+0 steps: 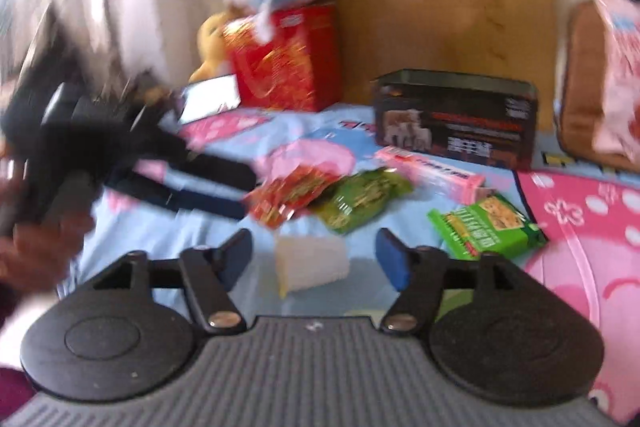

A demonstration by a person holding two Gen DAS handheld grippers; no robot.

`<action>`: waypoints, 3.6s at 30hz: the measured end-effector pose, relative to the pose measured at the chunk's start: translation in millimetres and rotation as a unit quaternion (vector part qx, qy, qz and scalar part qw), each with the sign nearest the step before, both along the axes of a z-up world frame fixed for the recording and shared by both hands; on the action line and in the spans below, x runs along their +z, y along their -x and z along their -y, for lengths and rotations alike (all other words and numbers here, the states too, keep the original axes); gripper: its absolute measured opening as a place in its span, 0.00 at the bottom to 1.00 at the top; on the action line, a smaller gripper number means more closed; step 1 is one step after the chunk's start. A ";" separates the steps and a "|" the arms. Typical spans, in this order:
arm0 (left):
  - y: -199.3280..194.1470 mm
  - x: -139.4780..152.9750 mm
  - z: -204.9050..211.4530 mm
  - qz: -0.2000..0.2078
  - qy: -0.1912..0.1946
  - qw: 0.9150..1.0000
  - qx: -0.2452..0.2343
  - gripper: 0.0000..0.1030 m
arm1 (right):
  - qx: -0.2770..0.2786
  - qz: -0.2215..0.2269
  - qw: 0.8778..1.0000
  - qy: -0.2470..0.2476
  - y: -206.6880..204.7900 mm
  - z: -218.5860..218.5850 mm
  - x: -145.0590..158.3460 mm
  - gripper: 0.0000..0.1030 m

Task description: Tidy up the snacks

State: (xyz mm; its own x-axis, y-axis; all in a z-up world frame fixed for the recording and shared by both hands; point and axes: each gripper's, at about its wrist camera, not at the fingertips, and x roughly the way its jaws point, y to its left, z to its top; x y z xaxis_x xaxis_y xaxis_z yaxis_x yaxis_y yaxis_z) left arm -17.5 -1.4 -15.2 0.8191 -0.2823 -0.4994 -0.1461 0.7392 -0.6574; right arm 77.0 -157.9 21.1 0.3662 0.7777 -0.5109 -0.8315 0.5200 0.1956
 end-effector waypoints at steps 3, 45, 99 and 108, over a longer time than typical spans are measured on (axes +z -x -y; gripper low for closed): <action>-9.2 -4.6 13.4 -0.017 -0.022 1.000 -0.014 0.70 | 0.013 0.017 0.999 0.035 1.8 -11.8 -13.6 0.74; -133.6 22.3 -57.6 -0.008 -0.084 0.995 0.048 0.58 | -0.150 -0.040 0.988 -0.008 -139.7 -1.6 -0.7 0.48; -0.3 -10.0 26.3 -0.067 -0.193 0.972 0.113 0.71 | -0.033 0.017 0.999 0.030 16.0 -1.5 -26.2 0.51; -1.1 -10.1 25.2 -0.068 -0.204 0.971 0.105 0.74 | -0.047 0.083 0.992 0.085 25.7 -6.1 -27.6 0.53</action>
State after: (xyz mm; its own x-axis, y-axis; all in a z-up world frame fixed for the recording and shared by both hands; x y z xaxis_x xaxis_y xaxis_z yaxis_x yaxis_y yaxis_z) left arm -16.4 -26.6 -25.4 0.7560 0.1280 -0.6420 -0.3868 0.8786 -0.2802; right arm 51.3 -151.8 -6.5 0.5231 0.6440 -0.5583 -0.7909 0.6109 -0.0363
